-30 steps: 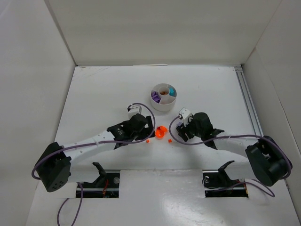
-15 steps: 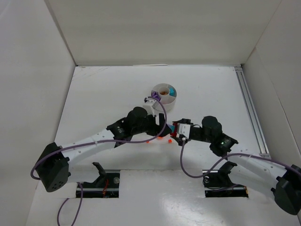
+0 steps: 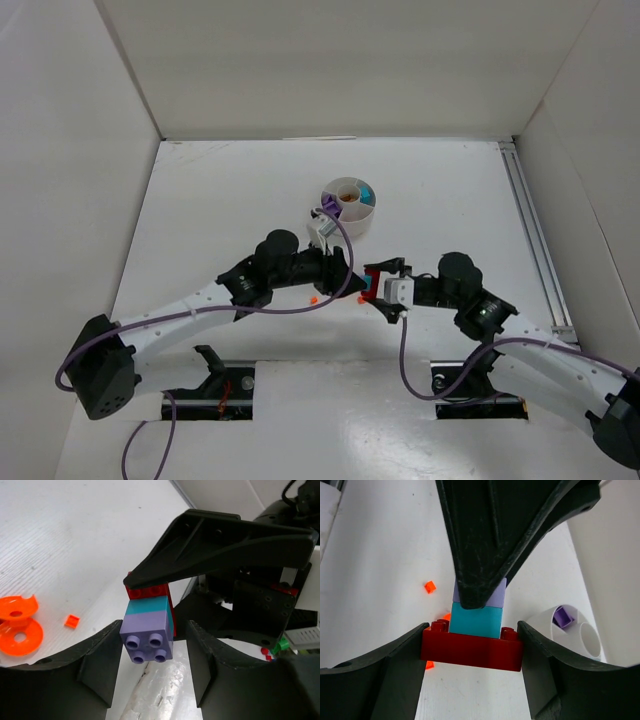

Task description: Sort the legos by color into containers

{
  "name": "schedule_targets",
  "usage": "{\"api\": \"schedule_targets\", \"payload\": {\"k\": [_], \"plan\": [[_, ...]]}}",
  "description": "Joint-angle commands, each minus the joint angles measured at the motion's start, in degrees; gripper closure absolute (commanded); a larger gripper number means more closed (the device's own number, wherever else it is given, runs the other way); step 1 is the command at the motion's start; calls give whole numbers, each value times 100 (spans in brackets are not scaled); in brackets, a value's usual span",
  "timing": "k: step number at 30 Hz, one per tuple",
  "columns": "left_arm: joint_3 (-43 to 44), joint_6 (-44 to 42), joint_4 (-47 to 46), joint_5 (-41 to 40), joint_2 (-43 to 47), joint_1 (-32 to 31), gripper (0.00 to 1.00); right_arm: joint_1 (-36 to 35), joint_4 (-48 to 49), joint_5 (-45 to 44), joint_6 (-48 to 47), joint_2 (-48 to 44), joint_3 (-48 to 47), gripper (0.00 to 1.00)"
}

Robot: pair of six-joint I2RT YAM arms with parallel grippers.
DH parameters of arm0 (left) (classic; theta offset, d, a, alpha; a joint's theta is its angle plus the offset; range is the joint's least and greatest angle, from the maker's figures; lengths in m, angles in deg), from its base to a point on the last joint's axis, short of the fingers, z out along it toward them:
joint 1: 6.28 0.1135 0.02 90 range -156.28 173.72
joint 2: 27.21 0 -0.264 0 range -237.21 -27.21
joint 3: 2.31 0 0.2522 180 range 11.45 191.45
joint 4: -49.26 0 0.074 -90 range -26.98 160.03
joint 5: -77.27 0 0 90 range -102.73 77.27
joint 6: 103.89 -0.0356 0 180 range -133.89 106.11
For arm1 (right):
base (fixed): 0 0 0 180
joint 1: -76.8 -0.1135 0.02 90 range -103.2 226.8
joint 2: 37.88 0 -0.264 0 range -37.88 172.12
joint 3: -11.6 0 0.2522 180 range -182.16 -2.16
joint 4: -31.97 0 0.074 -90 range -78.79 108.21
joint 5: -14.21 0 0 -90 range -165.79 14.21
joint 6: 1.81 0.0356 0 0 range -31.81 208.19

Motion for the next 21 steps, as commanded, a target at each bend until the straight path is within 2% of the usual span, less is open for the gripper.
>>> {"api": "schedule_targets", "payload": {"k": [1,2,4,6,7,13,17,18,21], "plan": [[-147,-110,-619,712,229,-67,52,-60,255,348,-146,-282,-243,59],[-147,-110,-681,843,229,-67,52,-60,255,462,-146,-352,-243,59],[-147,-110,-743,844,281,-67,44,-60,255,559,-146,-353,-243,61],[-147,-163,-743,897,281,-67,44,-60,255,621,-146,-353,-243,61],[-147,-163,-743,897,333,-15,50,-60,255,622,-146,-353,-243,62],[-147,-111,-743,1011,500,-14,59,-60,255,367,-146,-353,-243,62],[-200,-58,-743,1011,563,-14,70,-60,255,113,-146,-353,-243,62],[-200,-58,-743,1011,615,-14,77,-60,195,42,-146,-353,-243,62],[-253,-58,-673,1011,667,125,78,-60,141,-151,-146,-405,-243,63]]}}
